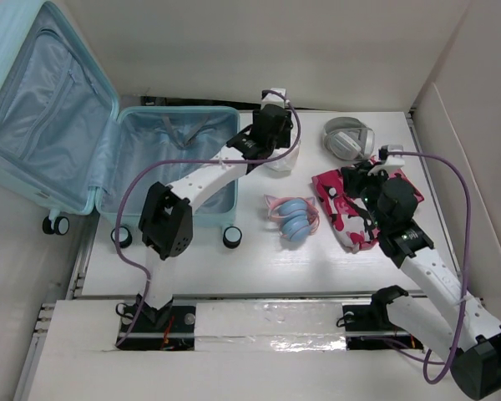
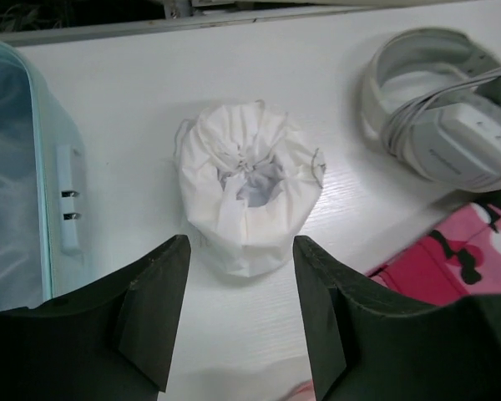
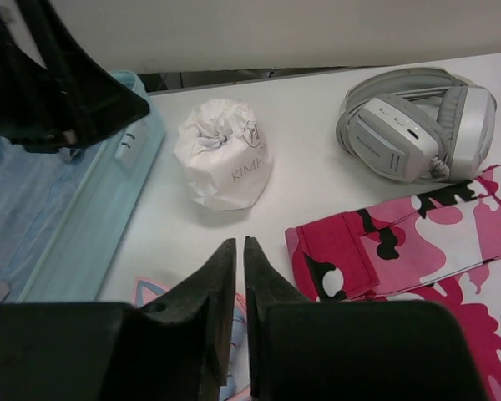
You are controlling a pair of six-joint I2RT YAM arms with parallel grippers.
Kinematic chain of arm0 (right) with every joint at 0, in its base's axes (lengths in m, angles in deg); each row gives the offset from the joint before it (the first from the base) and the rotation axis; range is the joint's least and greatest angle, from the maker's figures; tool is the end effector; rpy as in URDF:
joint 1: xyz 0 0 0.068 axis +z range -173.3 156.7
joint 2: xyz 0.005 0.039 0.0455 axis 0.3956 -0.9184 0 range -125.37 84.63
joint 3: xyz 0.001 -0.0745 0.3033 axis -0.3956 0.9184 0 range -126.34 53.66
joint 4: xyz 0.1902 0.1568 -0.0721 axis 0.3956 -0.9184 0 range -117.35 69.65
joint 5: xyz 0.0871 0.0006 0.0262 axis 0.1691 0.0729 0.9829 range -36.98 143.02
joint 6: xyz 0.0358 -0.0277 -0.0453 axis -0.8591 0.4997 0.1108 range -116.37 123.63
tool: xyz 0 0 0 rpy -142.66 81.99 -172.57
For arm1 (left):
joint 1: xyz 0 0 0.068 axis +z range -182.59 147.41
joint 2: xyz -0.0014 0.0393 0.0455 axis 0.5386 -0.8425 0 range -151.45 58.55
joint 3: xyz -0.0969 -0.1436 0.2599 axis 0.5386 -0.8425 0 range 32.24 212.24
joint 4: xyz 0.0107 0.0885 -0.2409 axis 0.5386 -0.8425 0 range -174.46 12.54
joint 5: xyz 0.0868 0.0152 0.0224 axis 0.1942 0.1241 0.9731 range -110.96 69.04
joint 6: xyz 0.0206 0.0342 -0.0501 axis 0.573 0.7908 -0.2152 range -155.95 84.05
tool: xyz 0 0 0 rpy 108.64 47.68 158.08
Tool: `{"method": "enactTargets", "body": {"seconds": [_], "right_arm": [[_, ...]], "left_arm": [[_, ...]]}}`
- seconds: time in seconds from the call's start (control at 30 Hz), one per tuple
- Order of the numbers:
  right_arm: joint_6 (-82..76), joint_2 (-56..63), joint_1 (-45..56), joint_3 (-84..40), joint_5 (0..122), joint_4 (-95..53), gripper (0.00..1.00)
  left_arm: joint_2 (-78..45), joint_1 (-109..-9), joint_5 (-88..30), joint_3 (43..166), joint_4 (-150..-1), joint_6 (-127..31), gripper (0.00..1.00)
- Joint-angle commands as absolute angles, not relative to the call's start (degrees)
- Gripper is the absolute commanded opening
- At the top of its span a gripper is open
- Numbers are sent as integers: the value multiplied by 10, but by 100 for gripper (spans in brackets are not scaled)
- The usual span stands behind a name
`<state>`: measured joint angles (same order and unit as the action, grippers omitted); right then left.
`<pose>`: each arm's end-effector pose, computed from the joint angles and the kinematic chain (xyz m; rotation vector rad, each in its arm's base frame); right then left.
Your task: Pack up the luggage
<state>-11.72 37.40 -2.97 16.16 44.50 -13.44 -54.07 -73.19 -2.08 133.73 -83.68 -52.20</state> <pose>0.1740 0.0566 0.3497 0.0444 1.6307 0.3594 0.3898 -0.3131 0.3712 0.1700 1.8663 -0.3792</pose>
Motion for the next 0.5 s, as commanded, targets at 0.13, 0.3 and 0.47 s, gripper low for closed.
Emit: {"method": "enactTargets", "body": {"seconds": [0.13, 0.3, 0.47], "right_arm": [[-114, 365, -31, 158, 457, -98, 36], [-111, 364, -31, 159, 466, -95, 37], [-110, 365, -31, 159, 478, -95, 37]], "left_arm": [[-633, -714, 5, 1489, -933, -503, 53], [-692, -685, -14, 1538, -946, -513, 54], [-764, -672, -65, 1613, -971, -509, 53]]}}
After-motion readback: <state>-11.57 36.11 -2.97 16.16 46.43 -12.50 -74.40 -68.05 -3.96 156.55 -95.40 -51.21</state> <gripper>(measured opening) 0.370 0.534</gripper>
